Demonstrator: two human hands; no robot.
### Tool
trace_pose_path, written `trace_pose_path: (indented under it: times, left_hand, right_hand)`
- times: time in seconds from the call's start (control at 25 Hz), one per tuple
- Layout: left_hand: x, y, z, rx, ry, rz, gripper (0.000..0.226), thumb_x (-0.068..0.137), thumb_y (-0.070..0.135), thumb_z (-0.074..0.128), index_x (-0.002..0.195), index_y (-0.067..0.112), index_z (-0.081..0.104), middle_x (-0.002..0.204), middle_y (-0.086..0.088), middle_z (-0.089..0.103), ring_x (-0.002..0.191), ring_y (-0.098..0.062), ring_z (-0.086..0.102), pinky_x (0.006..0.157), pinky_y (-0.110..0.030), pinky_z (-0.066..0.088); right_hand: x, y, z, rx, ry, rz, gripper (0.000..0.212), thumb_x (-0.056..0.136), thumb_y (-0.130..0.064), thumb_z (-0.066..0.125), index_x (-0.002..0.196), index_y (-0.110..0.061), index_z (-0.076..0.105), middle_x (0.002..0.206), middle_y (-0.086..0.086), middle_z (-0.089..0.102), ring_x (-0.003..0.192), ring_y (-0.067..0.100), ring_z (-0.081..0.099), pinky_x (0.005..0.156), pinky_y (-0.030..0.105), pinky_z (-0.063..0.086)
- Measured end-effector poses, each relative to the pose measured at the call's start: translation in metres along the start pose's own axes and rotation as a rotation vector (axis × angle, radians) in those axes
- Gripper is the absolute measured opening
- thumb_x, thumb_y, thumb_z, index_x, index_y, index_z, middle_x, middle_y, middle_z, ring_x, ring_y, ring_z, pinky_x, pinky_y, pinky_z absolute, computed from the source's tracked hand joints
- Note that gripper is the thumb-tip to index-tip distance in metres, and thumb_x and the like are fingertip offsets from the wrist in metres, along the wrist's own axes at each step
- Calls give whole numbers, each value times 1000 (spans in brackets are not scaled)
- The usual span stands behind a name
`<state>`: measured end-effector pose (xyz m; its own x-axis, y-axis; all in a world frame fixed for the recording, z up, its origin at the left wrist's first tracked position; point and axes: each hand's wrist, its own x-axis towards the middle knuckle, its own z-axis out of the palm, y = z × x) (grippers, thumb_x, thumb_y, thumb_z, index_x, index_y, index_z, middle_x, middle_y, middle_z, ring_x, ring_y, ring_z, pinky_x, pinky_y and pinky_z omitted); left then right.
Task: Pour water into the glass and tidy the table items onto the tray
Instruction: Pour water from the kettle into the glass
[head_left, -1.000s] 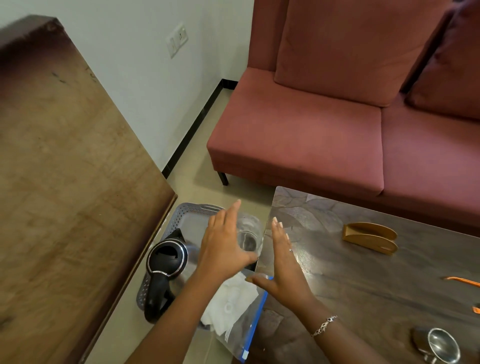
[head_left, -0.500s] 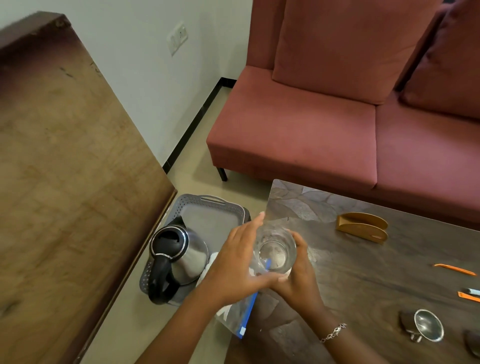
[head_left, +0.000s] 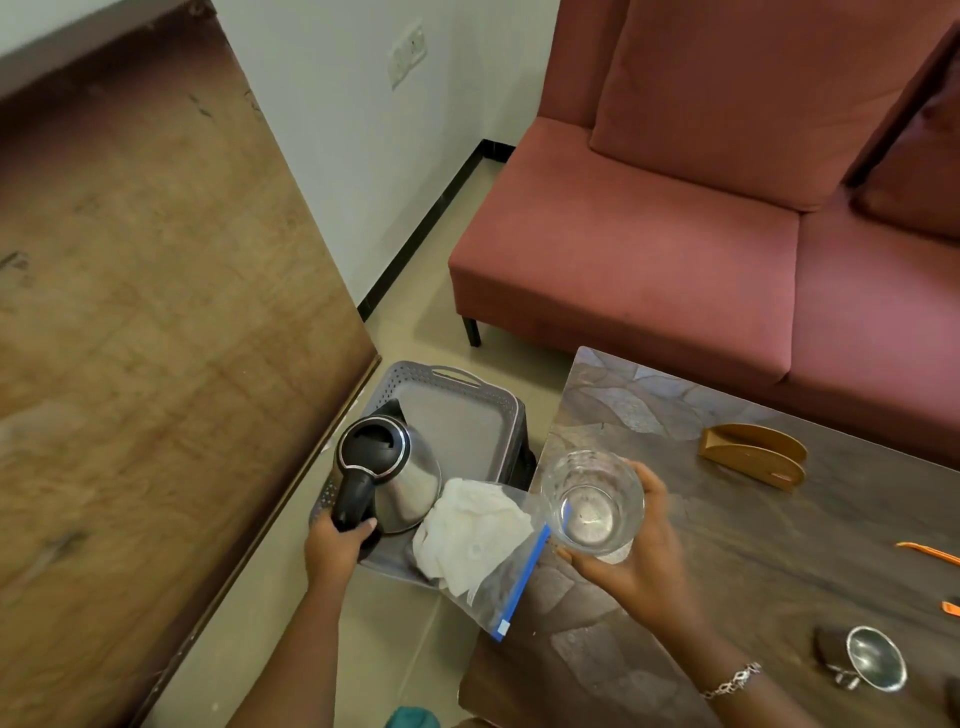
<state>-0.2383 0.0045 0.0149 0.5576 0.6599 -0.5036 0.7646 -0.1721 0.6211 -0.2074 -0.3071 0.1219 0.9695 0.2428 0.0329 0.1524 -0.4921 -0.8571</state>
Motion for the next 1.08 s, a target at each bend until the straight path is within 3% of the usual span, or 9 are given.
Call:
trace_pose_path:
  times: [0.2,0.36,0.48,0.6,0.72,0.8,0.96,1.08]
  left_hand:
    - [-1,7,2,-261,26,-64,43,70,-2,73,111,-4,59,106,-24,64,96,-39,61,86,-47,49]
    - [0,18,5,-316,148,-31,42,71,-8,69,111,-7,59,108,-26,63,94,-40,61,85,-46,49]
    - [-9,36,2,-447,172,3,37,73,-12,65,109,-8,59,99,-19,60,84,-25,55,76,-33,49]
    - [-18,51,-14,-517,194,95,36,72,-14,65,107,-6,59,94,-13,58,83,-23,53,58,-19,50]
    - [-30,68,-37,-407,231,204,29,68,-9,69,95,0,62,87,-20,63,78,-23,53,70,-39,50]
    - [-50,85,-49,-406,225,264,27,68,-9,68,89,7,62,81,-17,61,76,-23,53,73,-43,49]
    - [-111,125,-66,-422,235,469,31,67,-17,63,75,13,60,67,-7,56,63,-18,52,65,-32,45]
    - [-163,159,-76,-388,262,598,47,67,-19,58,65,28,56,55,7,55,47,2,51,49,-12,43]
  right_hand:
    - [-7,-3,-4,0,-3,7,92,55,-48,77,127,-37,21,120,-37,39,109,-15,44,82,-1,37]
    - [-14,-1,-12,-35,3,10,92,55,-43,79,127,-35,21,119,-38,38,108,-15,45,81,0,38]
    - [-16,-2,-18,-56,7,19,89,56,-52,73,125,-41,19,118,-28,42,109,-14,46,80,0,39]
    - [-19,-2,-27,-67,32,19,93,55,-50,78,126,-41,19,118,-28,41,106,-10,49,77,4,42]
    - [-21,3,-31,-69,50,29,100,53,-38,86,128,-37,19,118,-30,38,103,-4,50,82,10,39]
    - [-23,2,-38,-44,68,23,99,53,-41,82,130,-31,22,119,-29,38,104,3,51,82,12,41]
    - [-30,1,-62,19,74,4,95,50,-52,75,127,-38,21,120,-21,43,107,8,52,82,15,43]
    - [-41,1,-86,35,84,-1,95,48,-52,77,122,-47,18,121,-11,47,108,11,52,83,21,45]
